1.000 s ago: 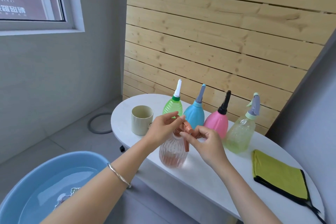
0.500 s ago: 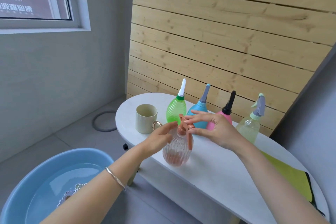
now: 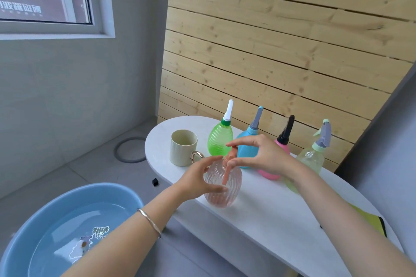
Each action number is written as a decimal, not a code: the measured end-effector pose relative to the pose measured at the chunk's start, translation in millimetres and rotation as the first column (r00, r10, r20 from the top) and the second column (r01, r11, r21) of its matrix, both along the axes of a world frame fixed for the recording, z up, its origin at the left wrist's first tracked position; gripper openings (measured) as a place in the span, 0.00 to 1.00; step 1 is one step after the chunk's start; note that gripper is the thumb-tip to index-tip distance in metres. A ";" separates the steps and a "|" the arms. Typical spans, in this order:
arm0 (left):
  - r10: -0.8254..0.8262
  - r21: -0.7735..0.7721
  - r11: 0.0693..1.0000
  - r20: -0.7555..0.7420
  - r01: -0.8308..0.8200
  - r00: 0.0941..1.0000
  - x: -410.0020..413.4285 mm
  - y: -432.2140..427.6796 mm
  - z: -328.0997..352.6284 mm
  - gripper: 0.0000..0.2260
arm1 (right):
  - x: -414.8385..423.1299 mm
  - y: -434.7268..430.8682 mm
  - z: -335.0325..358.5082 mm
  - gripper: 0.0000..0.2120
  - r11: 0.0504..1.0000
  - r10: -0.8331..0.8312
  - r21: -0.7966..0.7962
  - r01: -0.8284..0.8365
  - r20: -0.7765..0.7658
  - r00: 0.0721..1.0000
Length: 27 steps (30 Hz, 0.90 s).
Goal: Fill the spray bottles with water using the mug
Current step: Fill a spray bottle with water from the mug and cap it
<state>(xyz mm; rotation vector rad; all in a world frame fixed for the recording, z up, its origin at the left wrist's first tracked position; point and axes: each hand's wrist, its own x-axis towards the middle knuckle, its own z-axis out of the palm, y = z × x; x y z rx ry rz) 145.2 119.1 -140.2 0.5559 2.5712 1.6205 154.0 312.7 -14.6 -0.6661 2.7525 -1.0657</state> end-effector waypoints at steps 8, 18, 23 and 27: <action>0.003 0.114 0.993 0.047 -0.008 0.999 5.0 3.4 -7.3 0.38 | -11.6 -49.6 -13.5 0.27 0.935 -0.302 0.080 0.346 -0.332 0.894; 0.015 0.177 0.984 0.083 -0.029 0.996 -1.2 0.3 -9.6 0.36 | -18.8 -26.2 1.5 0.22 0.944 -0.298 0.092 0.318 -0.181 0.937; 0.007 0.177 0.984 0.094 -0.024 0.996 3.8 4.8 -11.1 0.37 | -27.6 -35.0 -20.9 0.20 0.891 -0.452 -0.110 0.440 -0.130 0.883; 0.006 0.169 0.985 0.100 -0.023 0.995 4.1 2.5 -9.7 0.38 | -18.2 -18.6 -16.4 0.23 0.891 -0.450 -0.114 0.439 -0.110 0.886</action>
